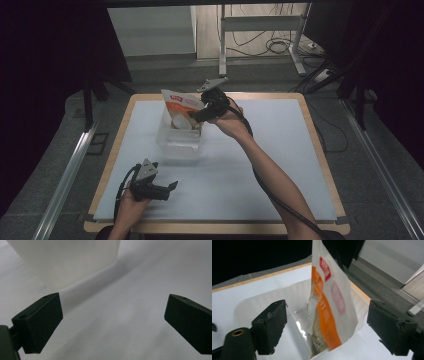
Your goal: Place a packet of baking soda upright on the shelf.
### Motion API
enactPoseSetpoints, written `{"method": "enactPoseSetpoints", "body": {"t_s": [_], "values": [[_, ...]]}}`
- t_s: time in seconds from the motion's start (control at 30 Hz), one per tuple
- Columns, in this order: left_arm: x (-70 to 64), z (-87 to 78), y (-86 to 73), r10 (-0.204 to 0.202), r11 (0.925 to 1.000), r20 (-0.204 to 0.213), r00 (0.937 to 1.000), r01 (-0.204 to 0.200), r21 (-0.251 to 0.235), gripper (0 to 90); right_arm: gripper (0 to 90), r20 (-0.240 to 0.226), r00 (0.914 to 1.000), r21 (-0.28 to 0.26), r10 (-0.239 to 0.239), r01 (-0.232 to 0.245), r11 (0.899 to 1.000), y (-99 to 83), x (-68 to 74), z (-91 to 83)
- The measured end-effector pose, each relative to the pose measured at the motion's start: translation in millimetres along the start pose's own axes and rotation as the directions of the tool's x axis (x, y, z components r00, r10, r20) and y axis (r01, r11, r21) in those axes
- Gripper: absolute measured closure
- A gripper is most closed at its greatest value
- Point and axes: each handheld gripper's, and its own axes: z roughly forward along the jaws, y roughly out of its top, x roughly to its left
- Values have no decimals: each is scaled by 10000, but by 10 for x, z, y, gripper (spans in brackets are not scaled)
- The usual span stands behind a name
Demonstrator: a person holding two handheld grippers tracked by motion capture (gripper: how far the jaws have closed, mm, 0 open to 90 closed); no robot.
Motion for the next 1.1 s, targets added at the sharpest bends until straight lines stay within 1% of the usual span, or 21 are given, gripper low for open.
{"method": "enactPoseSetpoints", "body": {"t_s": [0.07,0.13,0.37,0.57,0.7,0.77,0.87,1.1], "values": [[-1,0,0,8,10000,-6,10000,-8,1,18,144,-30,10000,-7,22,-22,10000,-49,7,-35],[-2,1,0,10,10000,-5,10000,-10,5,18,142,-34,10000,29,82,-82,10000,-60,14,-45],[-5,2,2,44,10000,-20,10000,-44,26,17,106,30,10000,27,-45,44,10000,-191,57,-113],[-5,3,2,59,10000,-30,10000,-59,43,16,65,65,9999,110,126,-127,9999,-313,91,-146],[-7,4,3,66,10000,-41,10000,-66,46,15,55,73,9995,118,319,-320,9994,-400,106,-186],[-7,3,3,63,10000,-41,10000,-63,47,15,54,62,9995,101,323,-324,9994,-419,105,-195],[-9,5,3,77,10000,-51,10000,-77,53,15,51,-16,9990,121,457,-457,9989,-477,113,-223],[-11,8,3,38,10000,-64,10000,-37,36,15,46,-141,9982,53,578,-577,9983,-644,146,-311]]}}
